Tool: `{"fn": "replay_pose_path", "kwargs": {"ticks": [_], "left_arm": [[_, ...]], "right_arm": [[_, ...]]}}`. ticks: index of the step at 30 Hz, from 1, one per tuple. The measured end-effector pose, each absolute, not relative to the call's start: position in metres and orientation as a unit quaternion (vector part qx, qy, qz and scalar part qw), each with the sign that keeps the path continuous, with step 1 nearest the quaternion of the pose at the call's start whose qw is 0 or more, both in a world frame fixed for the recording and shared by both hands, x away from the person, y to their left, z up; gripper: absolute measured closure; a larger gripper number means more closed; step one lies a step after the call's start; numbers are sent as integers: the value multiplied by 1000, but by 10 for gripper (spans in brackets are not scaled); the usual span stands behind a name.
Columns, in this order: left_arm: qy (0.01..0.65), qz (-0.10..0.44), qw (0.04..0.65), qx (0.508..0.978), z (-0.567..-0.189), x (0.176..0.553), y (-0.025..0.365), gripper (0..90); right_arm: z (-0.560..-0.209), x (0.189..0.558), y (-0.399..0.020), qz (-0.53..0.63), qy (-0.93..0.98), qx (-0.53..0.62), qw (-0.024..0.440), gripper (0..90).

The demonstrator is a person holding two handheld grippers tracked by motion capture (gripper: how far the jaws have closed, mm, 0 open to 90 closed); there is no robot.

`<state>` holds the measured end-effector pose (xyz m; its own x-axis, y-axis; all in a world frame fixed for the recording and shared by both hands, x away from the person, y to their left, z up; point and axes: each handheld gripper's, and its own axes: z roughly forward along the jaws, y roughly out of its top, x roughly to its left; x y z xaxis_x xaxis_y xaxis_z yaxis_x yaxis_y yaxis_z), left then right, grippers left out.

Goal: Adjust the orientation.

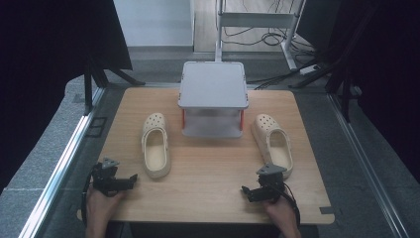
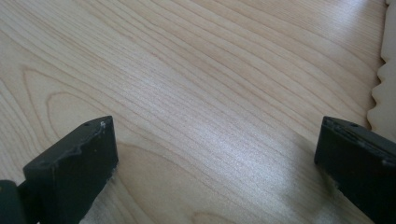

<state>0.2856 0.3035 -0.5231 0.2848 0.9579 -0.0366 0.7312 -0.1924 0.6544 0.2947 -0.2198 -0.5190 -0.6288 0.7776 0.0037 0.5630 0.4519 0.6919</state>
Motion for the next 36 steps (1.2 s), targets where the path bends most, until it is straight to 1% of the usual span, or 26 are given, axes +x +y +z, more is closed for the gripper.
{"fn": "replay_pose_path", "kwargs": {"ticks": [21,23,26,32,36], "left_arm": [[565,196,292,747,-523,286,300,8],[565,196,292,747,-523,286,299,8],[564,196,291,747,-523,286,299,8],[563,195,292,748,-523,286,299,8],[563,195,292,748,-523,286,299,8]], "right_arm": [[-519,293,-219,335,836,405,158,0],[-516,294,-218,328,839,406,153,9],[-512,294,-217,326,843,405,141,50],[-502,297,-210,324,852,389,136,29],[-490,302,-201,329,861,367,129,14]]}}
